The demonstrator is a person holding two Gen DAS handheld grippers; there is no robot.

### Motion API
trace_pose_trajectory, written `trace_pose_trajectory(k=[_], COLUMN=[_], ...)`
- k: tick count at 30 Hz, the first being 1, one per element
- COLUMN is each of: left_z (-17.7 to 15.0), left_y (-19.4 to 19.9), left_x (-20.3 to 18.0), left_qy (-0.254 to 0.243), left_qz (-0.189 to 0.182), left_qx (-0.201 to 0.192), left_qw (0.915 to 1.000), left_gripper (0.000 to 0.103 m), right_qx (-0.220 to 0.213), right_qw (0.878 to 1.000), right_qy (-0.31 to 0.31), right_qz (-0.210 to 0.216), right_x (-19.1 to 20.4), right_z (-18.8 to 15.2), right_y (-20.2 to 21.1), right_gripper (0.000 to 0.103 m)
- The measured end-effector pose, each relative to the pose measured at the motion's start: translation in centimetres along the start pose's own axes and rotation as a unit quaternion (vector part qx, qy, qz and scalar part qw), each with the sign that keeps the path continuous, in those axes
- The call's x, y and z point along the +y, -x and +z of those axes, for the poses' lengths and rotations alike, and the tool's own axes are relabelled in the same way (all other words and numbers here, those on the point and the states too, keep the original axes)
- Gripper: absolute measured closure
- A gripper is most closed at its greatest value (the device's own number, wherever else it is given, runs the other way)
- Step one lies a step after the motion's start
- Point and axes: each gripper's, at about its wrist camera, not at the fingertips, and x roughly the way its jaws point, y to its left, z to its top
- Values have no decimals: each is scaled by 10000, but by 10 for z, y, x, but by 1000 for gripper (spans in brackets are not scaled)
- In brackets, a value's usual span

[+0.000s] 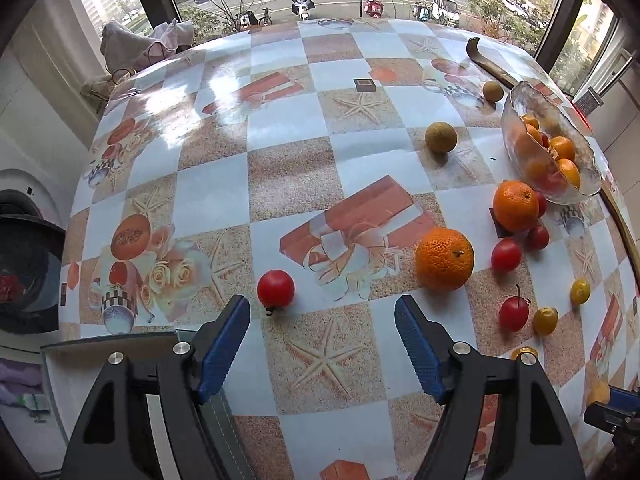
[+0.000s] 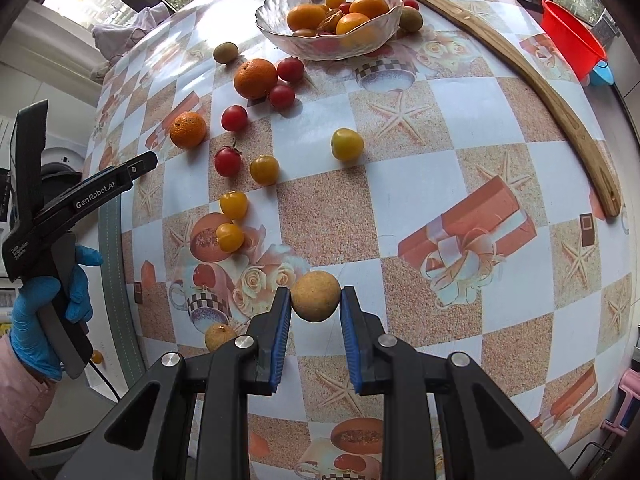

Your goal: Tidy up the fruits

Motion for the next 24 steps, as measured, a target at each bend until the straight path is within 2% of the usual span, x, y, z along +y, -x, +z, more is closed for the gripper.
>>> trace_pose_trajectory(k=[5,6,8,9,10,13,19,24], left_z=[-1,0,1,3,3,4,-4,-7], left_y=[-14,-17,-18,-18,-17,-15,-12,-10], left_x=[1,3,7,8,7,-2,0,-2], left_qy=[-35,-21,121,173,167,-12,75,-14], left_qz=[137,179,13,-120,-199,-311,-645,-665], left_qx=[164,182,137,132,103,98,170,206], left_qw=[9998,9997,9998,9997,9996,9995,9977,9976], left_gripper=[28,30,38,49,65,93,94,94], right_qx=[32,28,22,22,21,30,-12,5], right_qw=[10000,10000,10000,10000,10000,9999,9997,9995], right_qy=[-20,-25,-25,-30,-44,-98,-185,-258], right_qz=[29,31,30,33,36,49,134,178], right_x=[-1,-1,-2,-2,-3,-5,-7,-9], right_z=[0,-1,-2,-2,-2,-3,-5,-5], right_y=[0,0,1,1,1,-1,0,-2], right_gripper=[76,76,76,76,76,76,76,76])
